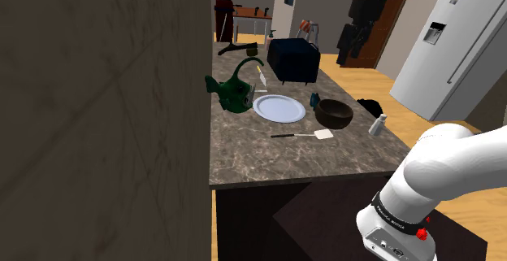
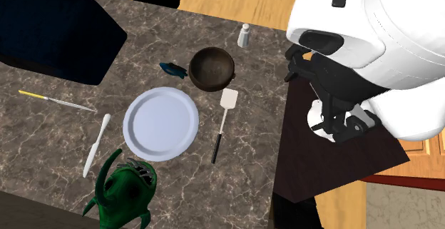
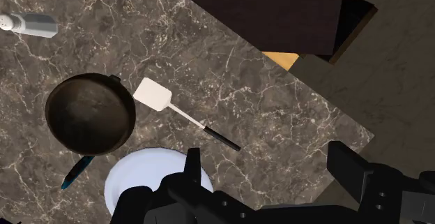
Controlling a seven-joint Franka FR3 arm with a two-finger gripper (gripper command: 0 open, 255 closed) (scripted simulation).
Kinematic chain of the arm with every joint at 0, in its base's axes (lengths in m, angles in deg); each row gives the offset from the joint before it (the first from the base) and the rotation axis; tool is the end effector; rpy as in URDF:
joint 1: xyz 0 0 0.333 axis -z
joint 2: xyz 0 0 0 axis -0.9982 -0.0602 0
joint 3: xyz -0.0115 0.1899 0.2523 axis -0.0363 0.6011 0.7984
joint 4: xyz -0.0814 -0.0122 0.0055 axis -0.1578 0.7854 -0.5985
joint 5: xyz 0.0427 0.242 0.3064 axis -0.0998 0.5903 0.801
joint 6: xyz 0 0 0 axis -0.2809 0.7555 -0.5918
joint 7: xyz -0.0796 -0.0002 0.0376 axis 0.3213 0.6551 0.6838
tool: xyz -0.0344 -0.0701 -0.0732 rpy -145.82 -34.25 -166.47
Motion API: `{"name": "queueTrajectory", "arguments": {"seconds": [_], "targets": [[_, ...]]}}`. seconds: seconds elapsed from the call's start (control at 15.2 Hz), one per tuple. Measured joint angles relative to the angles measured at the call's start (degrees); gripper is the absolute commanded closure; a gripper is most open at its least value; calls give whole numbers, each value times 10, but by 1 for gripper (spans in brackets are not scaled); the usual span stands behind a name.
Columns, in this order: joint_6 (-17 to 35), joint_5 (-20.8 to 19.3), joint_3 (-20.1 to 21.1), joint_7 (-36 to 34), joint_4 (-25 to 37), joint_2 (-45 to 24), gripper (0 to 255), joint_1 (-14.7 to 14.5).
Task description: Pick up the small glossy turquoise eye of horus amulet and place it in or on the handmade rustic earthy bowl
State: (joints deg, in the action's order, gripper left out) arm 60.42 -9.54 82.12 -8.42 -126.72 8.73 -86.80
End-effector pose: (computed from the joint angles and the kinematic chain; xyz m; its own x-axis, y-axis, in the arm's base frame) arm 0.2962 -0.0144 0.6253 0.9956 0.0914 0.0200 0.0910 -0.9956 0.0222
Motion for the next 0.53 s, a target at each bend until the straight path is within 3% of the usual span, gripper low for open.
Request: {"name": "queueTrajectory", "arguments": {"seconds": [0.2,0.53], "targets": [[18,-2,-6,-3,-3,-15,0,5],[93,-14,-35,-10,-17,-77,0,28]]}}
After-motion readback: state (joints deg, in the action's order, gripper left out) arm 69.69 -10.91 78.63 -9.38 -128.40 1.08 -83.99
